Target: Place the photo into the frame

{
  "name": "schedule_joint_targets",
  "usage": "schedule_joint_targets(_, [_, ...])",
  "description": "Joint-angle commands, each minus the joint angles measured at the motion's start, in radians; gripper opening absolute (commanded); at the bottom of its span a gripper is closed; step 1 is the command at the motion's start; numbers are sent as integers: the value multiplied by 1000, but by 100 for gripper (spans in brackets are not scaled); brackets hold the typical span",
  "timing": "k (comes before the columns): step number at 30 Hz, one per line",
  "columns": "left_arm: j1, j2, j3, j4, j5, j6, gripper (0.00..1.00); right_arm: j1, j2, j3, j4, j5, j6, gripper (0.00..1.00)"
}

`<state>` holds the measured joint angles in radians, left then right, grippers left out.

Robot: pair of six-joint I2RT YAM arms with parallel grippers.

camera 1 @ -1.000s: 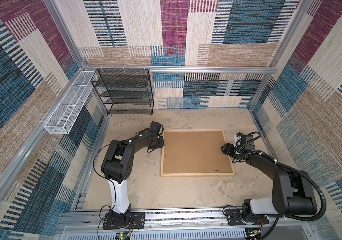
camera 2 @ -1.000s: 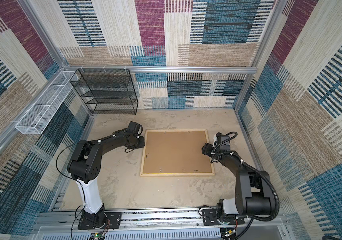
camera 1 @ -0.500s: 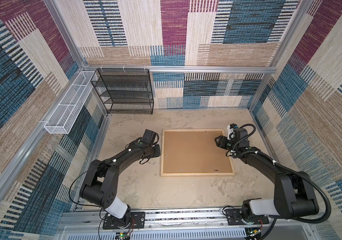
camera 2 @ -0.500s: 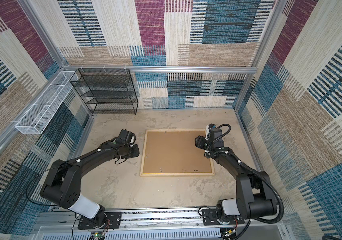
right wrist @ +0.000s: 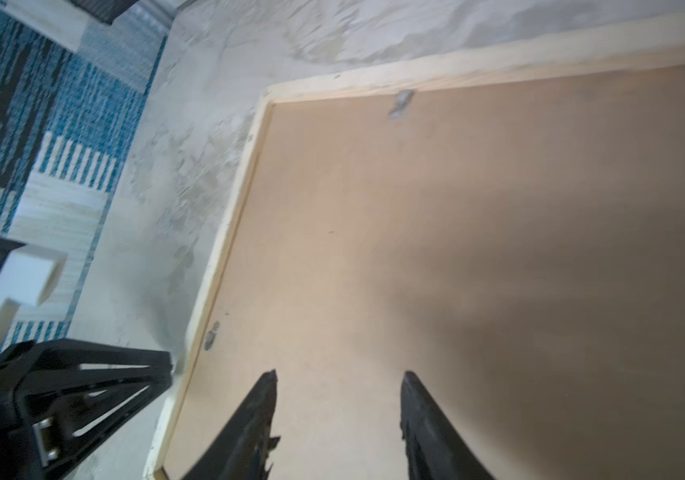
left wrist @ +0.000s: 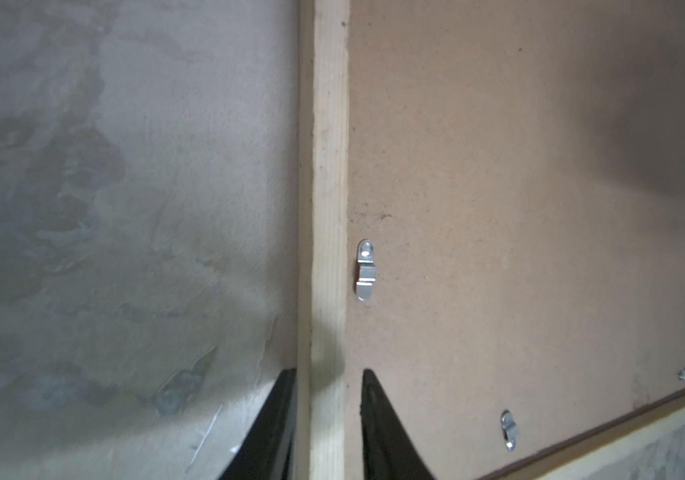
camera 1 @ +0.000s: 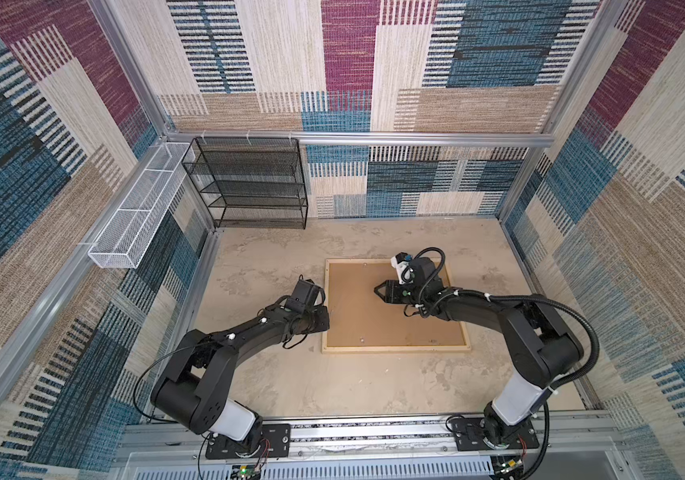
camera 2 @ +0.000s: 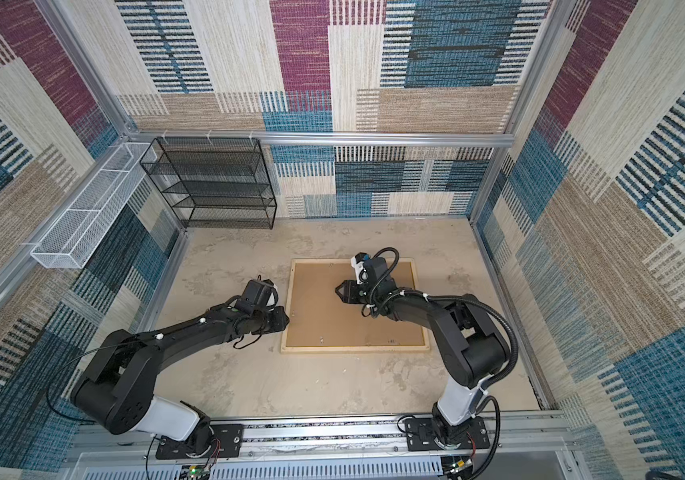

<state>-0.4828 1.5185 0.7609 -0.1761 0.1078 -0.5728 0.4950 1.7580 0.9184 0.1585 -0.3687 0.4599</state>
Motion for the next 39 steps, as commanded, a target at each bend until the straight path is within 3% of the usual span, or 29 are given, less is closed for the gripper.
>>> schedule_joint_targets(1, [-3,21,18,3,1,-1,29,48,58,35,65,-53,35,46])
schedule_joint_targets(18, [-11,36,86,-135,-56,42,20,216,231,180,32,-142,37,24])
schedule_joint_targets(23, [-11,35,83,-138,-56,40,19,226,259,195,24,-142,38,16])
schedule_joint_targets(39, [-14,76,97,-161,-54,39,14,227,322,240,-41,-71,43,3])
